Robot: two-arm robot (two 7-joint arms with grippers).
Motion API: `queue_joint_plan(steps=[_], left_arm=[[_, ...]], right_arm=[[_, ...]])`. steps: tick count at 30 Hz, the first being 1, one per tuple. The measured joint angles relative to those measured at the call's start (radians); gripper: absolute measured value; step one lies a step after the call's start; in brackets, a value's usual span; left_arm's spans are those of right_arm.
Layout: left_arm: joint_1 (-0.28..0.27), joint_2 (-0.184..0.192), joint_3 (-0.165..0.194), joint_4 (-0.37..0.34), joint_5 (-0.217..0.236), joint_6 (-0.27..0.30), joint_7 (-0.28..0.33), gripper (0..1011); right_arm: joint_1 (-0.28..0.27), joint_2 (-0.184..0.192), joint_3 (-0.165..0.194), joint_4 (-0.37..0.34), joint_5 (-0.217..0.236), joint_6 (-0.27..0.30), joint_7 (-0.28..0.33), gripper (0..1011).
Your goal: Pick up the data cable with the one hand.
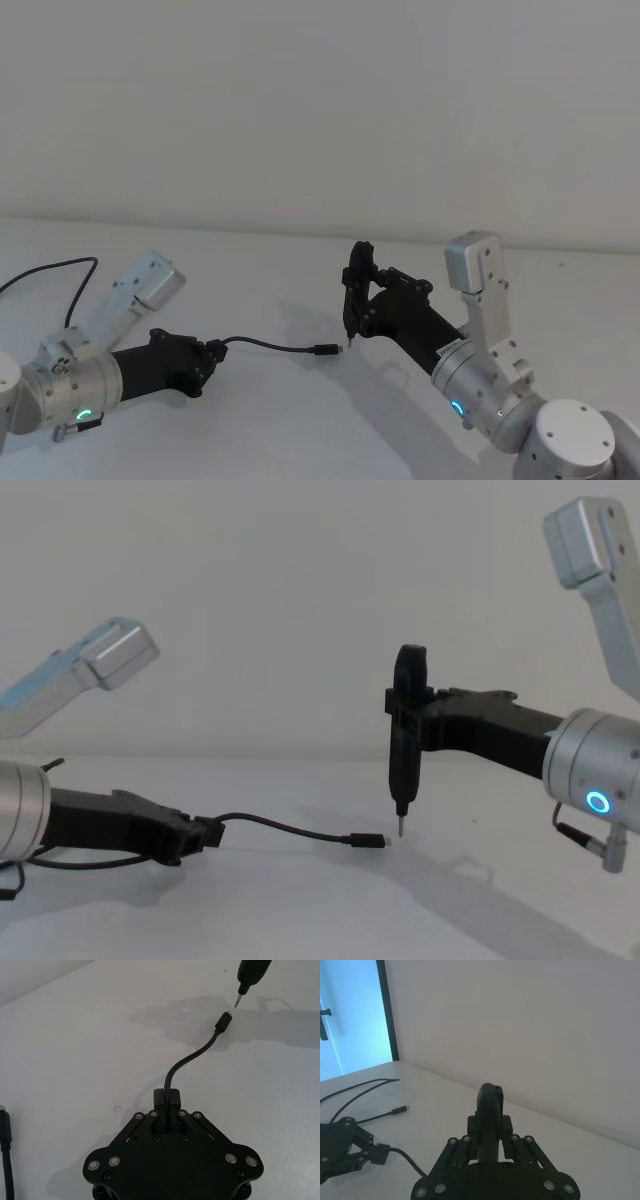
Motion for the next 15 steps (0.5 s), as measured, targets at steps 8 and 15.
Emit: queue_joint_plan(steps=[8, 15], left_arm=[[-0.001, 0.000, 0.000, -0.001, 0.001, -0.001, -0.001, 44], [-0.001, 0.000, 0.000, -0.001, 0.001, -0.002, -0.001, 43]], right_arm=[[0.001, -0.004, -0.004, 0.005, 0.003, 0.008, 0.008, 274], [0.001, -0.005, -0.007, 0.009, 0.006, 0.011, 0.013, 274]])
